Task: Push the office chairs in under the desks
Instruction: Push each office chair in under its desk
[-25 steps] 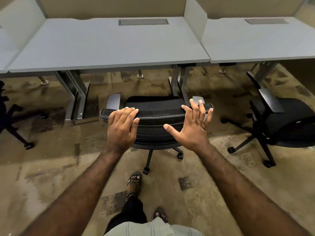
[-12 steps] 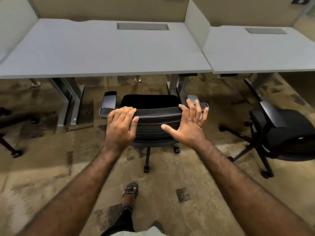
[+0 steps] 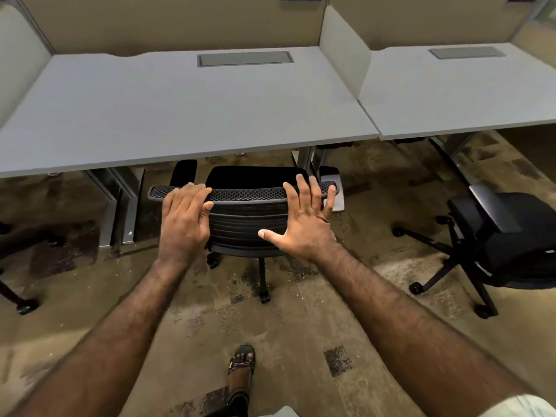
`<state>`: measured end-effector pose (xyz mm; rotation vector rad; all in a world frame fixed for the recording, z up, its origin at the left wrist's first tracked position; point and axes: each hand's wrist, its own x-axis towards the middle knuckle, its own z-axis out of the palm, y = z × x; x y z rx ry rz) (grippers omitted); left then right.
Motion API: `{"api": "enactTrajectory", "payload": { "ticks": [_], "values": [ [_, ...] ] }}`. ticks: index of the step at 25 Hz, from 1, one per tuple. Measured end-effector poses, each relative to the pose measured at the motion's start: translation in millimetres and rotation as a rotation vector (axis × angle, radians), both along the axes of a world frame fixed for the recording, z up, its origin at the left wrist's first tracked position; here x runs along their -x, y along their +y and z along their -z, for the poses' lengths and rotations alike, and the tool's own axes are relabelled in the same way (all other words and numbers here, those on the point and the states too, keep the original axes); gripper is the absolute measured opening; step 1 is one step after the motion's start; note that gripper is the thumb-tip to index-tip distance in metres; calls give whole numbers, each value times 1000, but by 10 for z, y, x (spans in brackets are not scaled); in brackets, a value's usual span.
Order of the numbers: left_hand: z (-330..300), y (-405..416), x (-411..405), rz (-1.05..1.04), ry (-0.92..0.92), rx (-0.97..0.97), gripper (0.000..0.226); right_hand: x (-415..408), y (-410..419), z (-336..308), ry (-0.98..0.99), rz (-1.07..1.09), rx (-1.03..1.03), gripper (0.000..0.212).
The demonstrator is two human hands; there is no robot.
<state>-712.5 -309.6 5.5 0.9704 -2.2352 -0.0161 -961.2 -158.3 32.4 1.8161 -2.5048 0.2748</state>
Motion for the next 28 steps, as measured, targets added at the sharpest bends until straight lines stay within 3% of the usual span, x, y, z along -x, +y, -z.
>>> {"api": "enactTrajectory", "payload": {
  "ticks": [8,15,19,23,28],
  "values": [
    [-69,-808,-100,3,-3,-31,36,-120,-735,-87,2,-29,-122,131],
    [-112,-1027,29,-5,54,-60,33,-70,-846,-199,83,-46,-186,130],
    [-67,-868,165,-51,-8,-90,50,-136,-590,-136,55,-44,-122,122],
    [-14,-456,515,61,-81,-36,69,-137,-104,66,-16,15,-102,113],
    [32,275,1024,187,-133,-47,73,124,617,242,-41,134,-117,112]
  ]
}}
